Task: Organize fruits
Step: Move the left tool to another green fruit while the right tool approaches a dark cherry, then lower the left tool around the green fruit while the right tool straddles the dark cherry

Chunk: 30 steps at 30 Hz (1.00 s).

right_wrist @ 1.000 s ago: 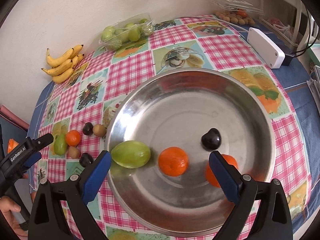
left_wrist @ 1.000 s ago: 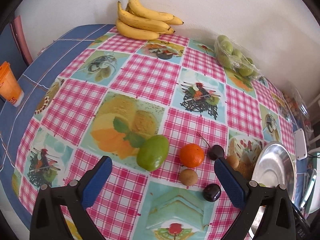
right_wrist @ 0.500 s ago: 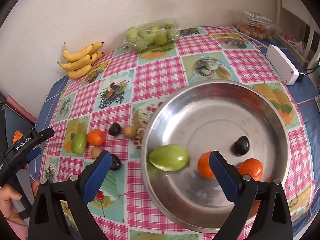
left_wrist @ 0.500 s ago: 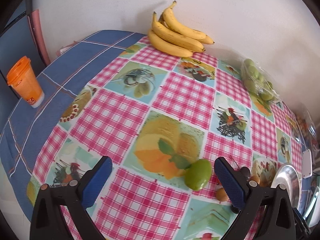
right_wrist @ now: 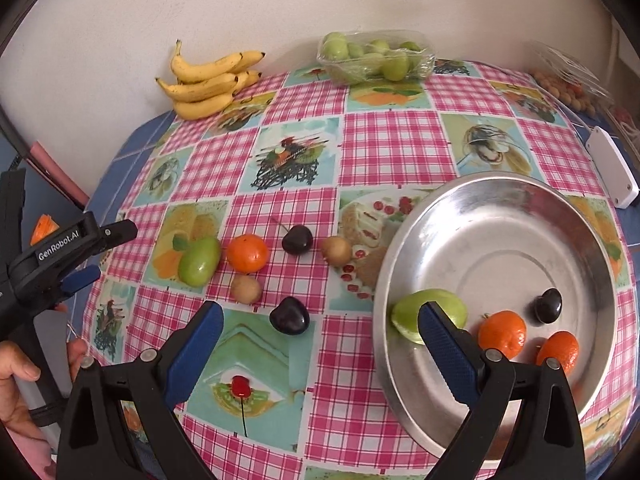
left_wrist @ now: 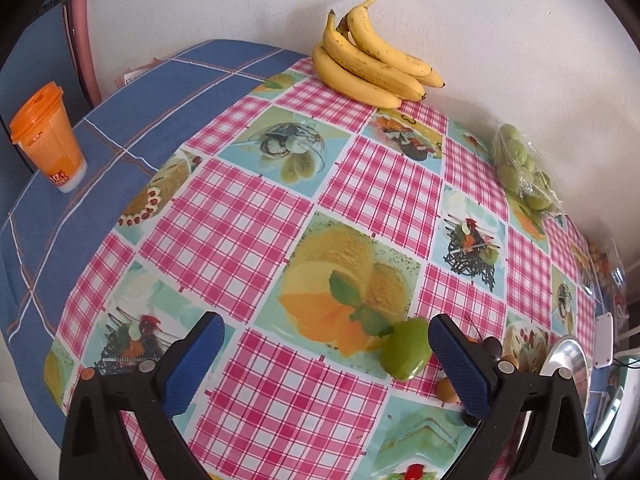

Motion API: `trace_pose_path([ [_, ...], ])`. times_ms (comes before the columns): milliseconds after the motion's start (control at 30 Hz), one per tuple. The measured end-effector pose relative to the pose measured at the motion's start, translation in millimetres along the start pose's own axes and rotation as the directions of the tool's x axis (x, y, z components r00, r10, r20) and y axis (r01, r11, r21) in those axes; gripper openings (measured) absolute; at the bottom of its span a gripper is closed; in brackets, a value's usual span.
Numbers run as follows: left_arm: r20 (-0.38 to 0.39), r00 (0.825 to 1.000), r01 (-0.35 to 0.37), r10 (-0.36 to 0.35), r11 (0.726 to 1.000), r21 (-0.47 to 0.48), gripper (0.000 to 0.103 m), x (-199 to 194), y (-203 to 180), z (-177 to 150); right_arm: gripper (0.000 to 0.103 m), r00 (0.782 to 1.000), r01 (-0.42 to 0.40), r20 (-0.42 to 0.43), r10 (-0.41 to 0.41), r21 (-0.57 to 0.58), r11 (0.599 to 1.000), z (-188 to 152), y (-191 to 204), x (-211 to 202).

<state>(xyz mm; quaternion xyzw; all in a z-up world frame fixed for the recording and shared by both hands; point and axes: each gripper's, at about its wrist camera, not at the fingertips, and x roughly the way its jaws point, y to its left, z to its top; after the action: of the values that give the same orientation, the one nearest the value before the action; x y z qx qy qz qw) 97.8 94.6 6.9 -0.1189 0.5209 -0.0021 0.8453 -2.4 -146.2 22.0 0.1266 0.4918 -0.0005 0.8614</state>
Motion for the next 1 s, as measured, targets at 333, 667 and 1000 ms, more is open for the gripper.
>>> trace_pose_path([
  [333, -0.034, 0.999, 0.039, -0.039, 0.999, 0.016, 0.103, 6.2, -7.8, -1.7, 0.092, 0.999, -0.006, -0.051, 0.004, -0.048, 0.999, -0.1, 16.9, 18.3],
  [667, -0.109, 0.993, 0.042, -0.033, 0.996, 0.077, 0.103, 27.1, -26.4, -11.6, 0.052, 0.995, 0.01, -0.102, -0.021, -0.102, 0.995, -2.1, 26.9, 35.4],
  [1000, -0.138, 0.99, 0.057, -0.036, 0.986, 0.158, 0.1, 39.2, -47.9, -18.9, 0.042, 0.988, 0.012, -0.149, -0.029, -0.117, 0.993, -4.6, 27.8, 49.0],
])
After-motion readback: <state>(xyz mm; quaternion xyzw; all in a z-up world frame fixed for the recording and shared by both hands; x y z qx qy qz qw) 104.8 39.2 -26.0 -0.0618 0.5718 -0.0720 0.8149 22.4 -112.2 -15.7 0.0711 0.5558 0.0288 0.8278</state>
